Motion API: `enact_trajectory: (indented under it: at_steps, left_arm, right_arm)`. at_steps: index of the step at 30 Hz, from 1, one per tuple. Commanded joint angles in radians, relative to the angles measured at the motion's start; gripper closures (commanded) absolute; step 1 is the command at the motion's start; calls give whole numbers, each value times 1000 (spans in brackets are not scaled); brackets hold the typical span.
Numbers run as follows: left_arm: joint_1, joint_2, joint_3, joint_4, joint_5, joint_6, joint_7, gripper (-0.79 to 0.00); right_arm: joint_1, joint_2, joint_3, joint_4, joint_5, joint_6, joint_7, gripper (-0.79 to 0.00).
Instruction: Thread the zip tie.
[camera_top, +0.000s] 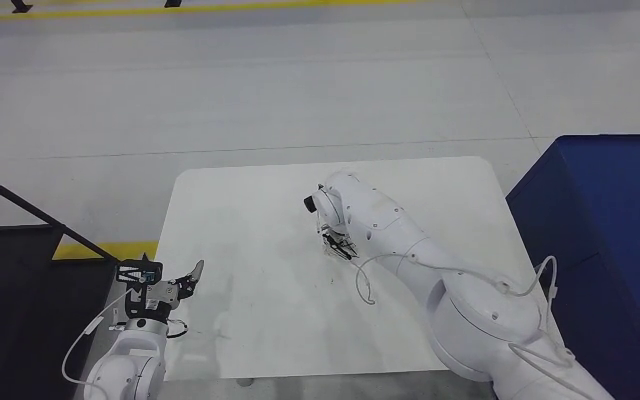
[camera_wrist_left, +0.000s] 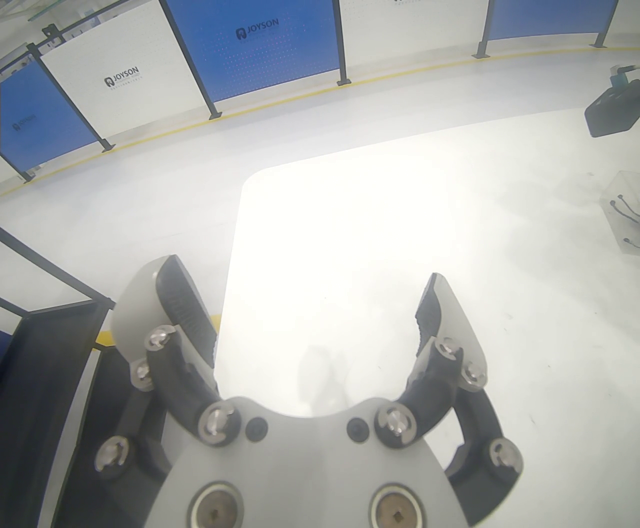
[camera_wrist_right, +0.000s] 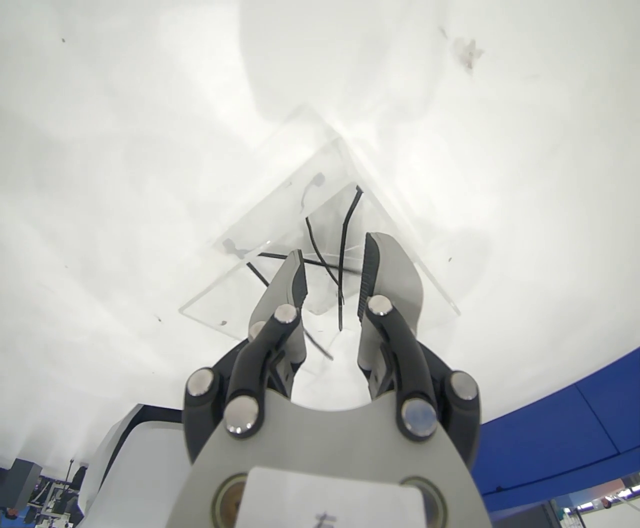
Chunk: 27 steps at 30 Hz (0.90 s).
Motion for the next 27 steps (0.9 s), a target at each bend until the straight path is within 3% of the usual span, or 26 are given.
enact_trajectory:
  at_steps: [1, 15, 17, 20, 27]
  left_arm:
    - [0, 0, 0, 0, 0, 0, 0, -785]
    - [0, 0, 0, 0, 0, 0, 0, -785]
    - [0, 0, 0, 0, 0, 0, 0, -785]
    - [0, 0, 0, 0, 0, 0, 0, -785]
    - [0, 0, 0, 0, 0, 0, 0, -785]
  right_arm:
    - [1, -2, 5, 3, -4, -2, 1, -237]
    - [-1, -17, 32, 35, -36, 12, 8, -191]
    - [-1, -18, 37, 40, -38, 8, 7, -157]
    - [-1, -20, 44, 48, -41, 0, 7, 0]
    - [0, -24, 62, 53, -42, -33, 4, 0]
